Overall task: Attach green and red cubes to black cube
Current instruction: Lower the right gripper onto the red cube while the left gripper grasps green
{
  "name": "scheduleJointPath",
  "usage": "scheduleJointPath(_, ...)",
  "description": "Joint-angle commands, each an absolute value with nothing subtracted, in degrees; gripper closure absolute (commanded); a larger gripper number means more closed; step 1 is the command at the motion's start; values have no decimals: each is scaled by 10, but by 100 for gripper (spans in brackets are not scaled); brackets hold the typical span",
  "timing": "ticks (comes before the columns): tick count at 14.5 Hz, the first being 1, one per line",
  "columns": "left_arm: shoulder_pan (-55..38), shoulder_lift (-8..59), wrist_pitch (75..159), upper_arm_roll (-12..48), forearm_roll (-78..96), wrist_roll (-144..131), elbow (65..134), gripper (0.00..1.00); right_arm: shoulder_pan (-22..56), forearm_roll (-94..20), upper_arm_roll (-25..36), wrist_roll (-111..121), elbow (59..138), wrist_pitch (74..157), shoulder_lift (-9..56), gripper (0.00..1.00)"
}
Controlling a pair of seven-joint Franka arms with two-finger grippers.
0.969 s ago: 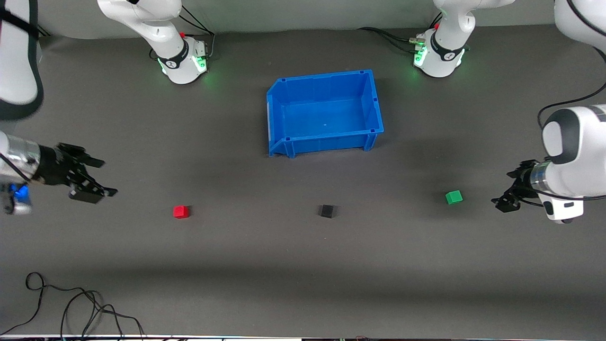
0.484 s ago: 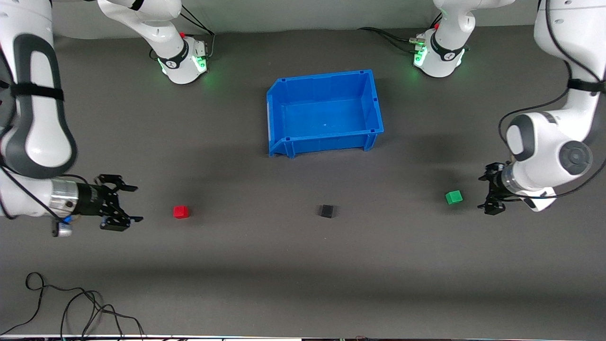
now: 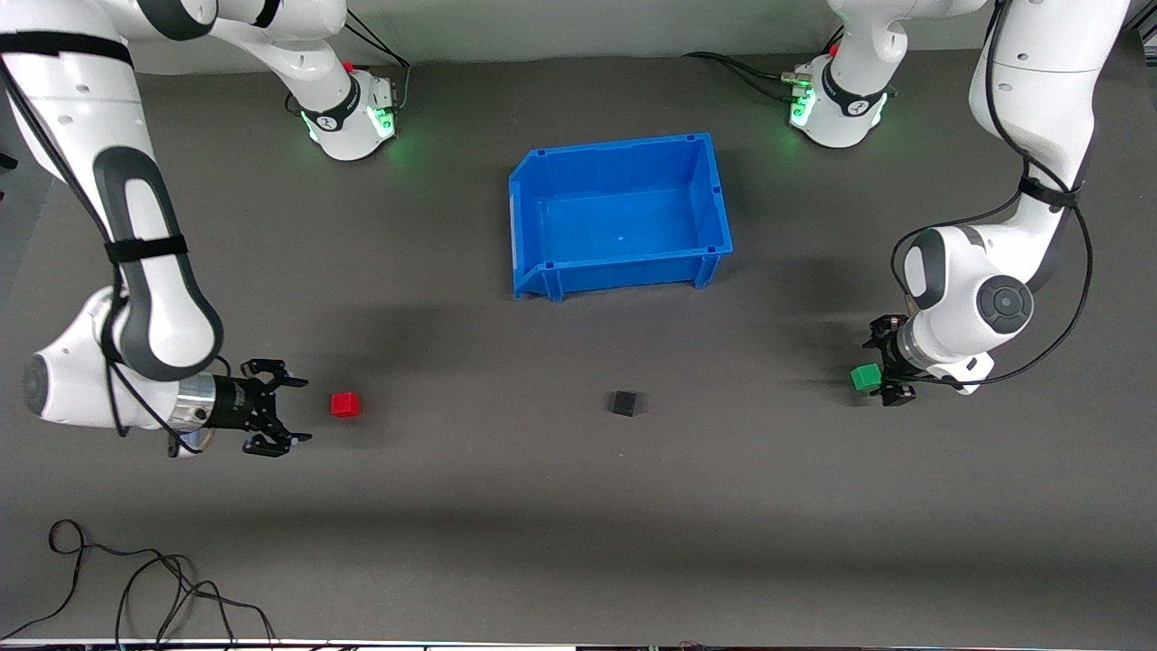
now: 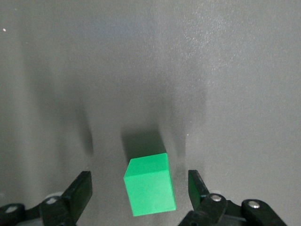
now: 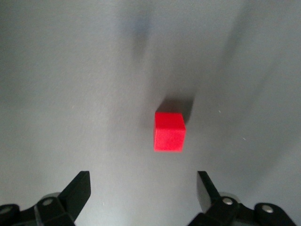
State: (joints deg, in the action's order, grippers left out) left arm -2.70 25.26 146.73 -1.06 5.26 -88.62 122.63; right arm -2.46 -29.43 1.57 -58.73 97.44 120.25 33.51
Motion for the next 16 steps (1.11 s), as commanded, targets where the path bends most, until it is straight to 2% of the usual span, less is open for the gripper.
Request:
scheduleJointPath(1, -26, 243, 1477, -16, 58, -896, 1237, 13, -21, -331, 17, -573, 999, 1245, 351, 0)
scheduleJointPath(5, -33, 264, 1502, -16, 58, -901, 1237, 21, -19, -360, 16, -543, 1010, 1270, 374, 0)
scheduleJointPath(6, -39, 265, 1507, -16, 58, -903, 1237, 27, -19, -361, 16, -543, 1011, 1274, 379, 0)
scheduleJointPath(7, -39, 265, 1507, -16, 58, -904, 1237, 38, -19, -361, 16, -543, 1011, 1274, 381, 0)
scheduleJointPath(8, -39, 265, 1506, -16, 58, -904, 1237, 52, -19, -361, 15, -543, 1012, 1274, 381, 0)
scheduleJointPath(9, -39, 266, 1506, -16, 58, -898, 1237, 83, -18, -362, 15, -543, 1013, 1274, 381, 1)
scheduleJointPath(10, -39, 266, 1506, -16, 57, -894, 1236, 94, -16, -367, 15, -543, 1015, 1274, 381, 4)
scheduleJointPath(12, -41, 265, 1502, -16, 53, -893, 1232, 100, -11, -371, 15, -543, 1017, 1274, 381, 25)
scheduleJointPath(13, -46, 265, 1498, -15, 52, -894, 1227, 100, -11, -371, 15, -542, 1017, 1274, 381, 41)
scheduleJointPath(14, -54, 262, 1495, -16, 52, -896, 1221, 100, -11, -371, 15, -542, 1017, 1274, 380, 51)
scheduleJointPath(16, -66, 260, 1470, -15, 52, -903, 1195, 100, -13, -371, 15, -535, 1017, 1274, 380, 59)
